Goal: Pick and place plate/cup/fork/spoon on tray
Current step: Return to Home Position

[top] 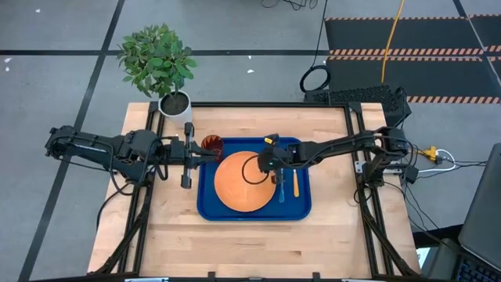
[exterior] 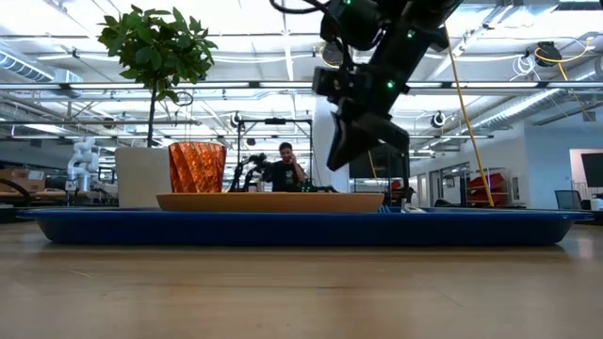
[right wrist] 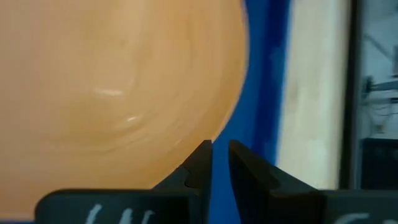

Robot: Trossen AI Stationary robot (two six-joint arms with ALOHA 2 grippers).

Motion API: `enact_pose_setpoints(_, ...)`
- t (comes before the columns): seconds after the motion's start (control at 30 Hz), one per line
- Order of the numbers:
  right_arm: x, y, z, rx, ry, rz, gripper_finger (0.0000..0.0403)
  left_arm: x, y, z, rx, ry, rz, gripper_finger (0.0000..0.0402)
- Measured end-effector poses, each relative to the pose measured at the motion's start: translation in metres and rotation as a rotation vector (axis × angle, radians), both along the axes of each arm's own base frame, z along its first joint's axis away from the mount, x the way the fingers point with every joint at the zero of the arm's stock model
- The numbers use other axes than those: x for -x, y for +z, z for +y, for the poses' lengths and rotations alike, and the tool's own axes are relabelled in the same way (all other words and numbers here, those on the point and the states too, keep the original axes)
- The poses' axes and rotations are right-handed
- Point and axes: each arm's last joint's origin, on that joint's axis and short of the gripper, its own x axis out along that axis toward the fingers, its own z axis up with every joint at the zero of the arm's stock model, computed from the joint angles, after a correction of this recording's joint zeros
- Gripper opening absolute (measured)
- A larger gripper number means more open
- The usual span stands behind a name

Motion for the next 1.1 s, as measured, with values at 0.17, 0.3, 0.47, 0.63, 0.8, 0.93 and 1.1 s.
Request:
enact_pose_setpoints(0.17,-0.002,0.002,-0.014,0.036,-0.03,-0.025,0.0045,0.0,0.0,0.0,0.002,-0.003,-0.001,0.0019)
enact_pose_setpoints(0.3,0.008,0.006,-0.019,0.04,-0.092,0.016,0.0045,0.0,-0.002,-0.001,-0.013,-0.01,0.022,0.0019)
enact_pose_setpoints(0.47,0.035,0.041,-0.021,-0.031,-0.187,-0.022,0.0045,0.007,0.003,-0.006,-0.047,-0.123,-0.013,0.0019)
enact_pose_setpoints(0.63,0.085,0.067,-0.018,-0.103,-0.253,-0.179,0.0045,0.025,0.004,-0.004,-0.013,-0.101,0.02,0.0019)
enact_pose_setpoints(0.8,0.144,0.064,-0.007,-0.271,-0.314,-0.353,0.0045,0.048,-0.003,-0.001,0.047,-0.086,-0.027,0.0019)
enact_pose_setpoints(0.93,0.179,0.056,0.006,-0.479,-0.278,-0.494,0.0045,0.066,-0.013,0.004,0.107,-0.048,-0.076,0.0019)
enact_pose_setpoints(1.1,0.206,0.054,0.015,-0.634,-0.203,-0.647,0.0045,0.082,-0.03,0.013,0.176,0.113,-0.047,0.0019)
